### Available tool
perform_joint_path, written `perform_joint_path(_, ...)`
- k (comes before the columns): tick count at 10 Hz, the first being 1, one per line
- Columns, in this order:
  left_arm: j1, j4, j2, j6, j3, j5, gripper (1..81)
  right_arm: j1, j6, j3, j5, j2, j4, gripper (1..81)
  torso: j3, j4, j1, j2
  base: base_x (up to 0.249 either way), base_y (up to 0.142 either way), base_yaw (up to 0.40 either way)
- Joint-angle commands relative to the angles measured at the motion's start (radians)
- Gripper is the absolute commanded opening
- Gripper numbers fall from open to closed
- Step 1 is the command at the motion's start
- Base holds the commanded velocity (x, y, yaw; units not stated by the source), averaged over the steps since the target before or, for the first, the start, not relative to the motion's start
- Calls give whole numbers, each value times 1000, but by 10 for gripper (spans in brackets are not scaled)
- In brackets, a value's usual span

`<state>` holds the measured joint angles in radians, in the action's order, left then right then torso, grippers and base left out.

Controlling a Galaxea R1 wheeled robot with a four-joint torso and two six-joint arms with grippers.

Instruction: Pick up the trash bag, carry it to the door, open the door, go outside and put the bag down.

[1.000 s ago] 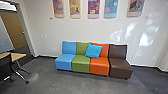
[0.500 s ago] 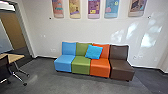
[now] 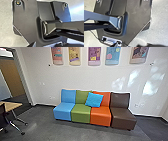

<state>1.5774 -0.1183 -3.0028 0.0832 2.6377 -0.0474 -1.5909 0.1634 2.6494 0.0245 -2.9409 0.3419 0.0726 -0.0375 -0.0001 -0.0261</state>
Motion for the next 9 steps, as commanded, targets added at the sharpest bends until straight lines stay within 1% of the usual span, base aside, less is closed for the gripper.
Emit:
perform_joint_path(1, -26, 3, -1, 0, -5, 60, 811, 33, 1, -2, 54, 10, 6, 811, 0, 0, 0, 0, 140, 0, 0)
perform_joint_path(5, -26, 2, 4, -2, -4, 60, 811, 30, 1, -7, 54, 7, 5, 811, 0, 0, 0, 0, 138, 0, 0)
perform_joint_path(6, -26, 2, 4, -2, -4, 60, 811, 27, 1, -5, 43, 7, 3, 811, 0, 0, 0, 0, 117, 0, 0)
perform_joint_path(7, -26, 3, 4, -2, -4, 60, 811, 25, 1, -5, 32, 7, 3, 811, 0, 0, 0, 0, 86, 0, 0)
perform_joint_path(9, -26, 6, 10, -2, -5, 55, 811, 25, 1, -17, 29, 10, 5, 811, 0, 0, 1, 0, 0, 0, 0)
